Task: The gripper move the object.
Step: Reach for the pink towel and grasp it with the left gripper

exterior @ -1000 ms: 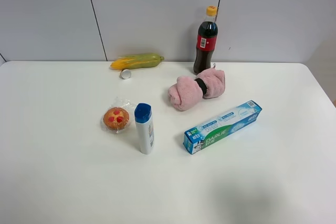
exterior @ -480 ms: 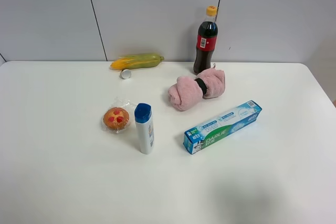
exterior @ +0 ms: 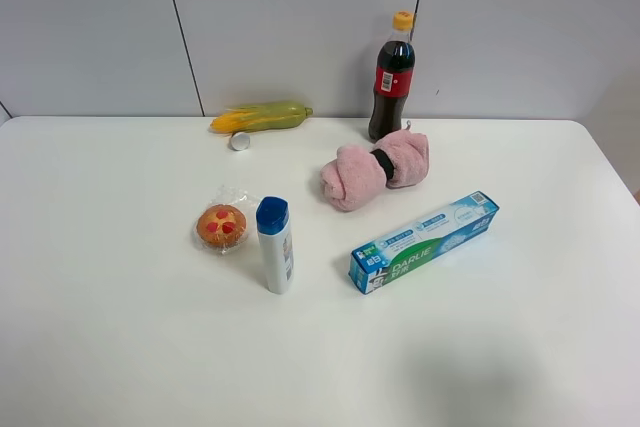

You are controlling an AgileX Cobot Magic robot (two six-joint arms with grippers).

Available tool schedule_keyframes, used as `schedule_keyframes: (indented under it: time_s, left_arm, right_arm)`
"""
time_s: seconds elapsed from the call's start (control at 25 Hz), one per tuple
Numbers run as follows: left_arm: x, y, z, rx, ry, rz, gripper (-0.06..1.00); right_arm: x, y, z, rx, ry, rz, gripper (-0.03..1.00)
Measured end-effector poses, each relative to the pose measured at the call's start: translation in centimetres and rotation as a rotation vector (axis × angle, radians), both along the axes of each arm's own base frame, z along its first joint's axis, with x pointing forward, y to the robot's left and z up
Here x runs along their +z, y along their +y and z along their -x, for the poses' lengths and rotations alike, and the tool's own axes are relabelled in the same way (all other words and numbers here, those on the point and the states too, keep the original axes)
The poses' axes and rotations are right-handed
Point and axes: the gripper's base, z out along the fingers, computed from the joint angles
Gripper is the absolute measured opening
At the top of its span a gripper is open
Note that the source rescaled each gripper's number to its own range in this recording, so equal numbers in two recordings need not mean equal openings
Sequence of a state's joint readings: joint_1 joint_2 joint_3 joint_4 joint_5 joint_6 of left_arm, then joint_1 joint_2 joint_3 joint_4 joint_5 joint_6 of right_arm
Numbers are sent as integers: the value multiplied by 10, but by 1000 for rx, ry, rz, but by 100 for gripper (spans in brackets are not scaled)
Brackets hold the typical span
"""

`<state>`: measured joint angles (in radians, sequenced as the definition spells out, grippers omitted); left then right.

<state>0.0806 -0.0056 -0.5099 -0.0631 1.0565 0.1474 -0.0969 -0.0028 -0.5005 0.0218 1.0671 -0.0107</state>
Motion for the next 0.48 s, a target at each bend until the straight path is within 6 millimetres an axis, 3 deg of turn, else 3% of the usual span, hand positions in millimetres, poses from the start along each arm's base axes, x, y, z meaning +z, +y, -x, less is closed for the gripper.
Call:
schedule_keyframes:
  time_s: [0.24, 0.48]
  left_arm:
    - [14, -4, -13, -33, 54, 57, 100]
    - [51, -6, -60, -66, 150, 139, 100]
  right_arm:
    - [0, 0, 0, 0, 0, 0, 100]
    - [0, 0, 0, 0, 0, 0, 100]
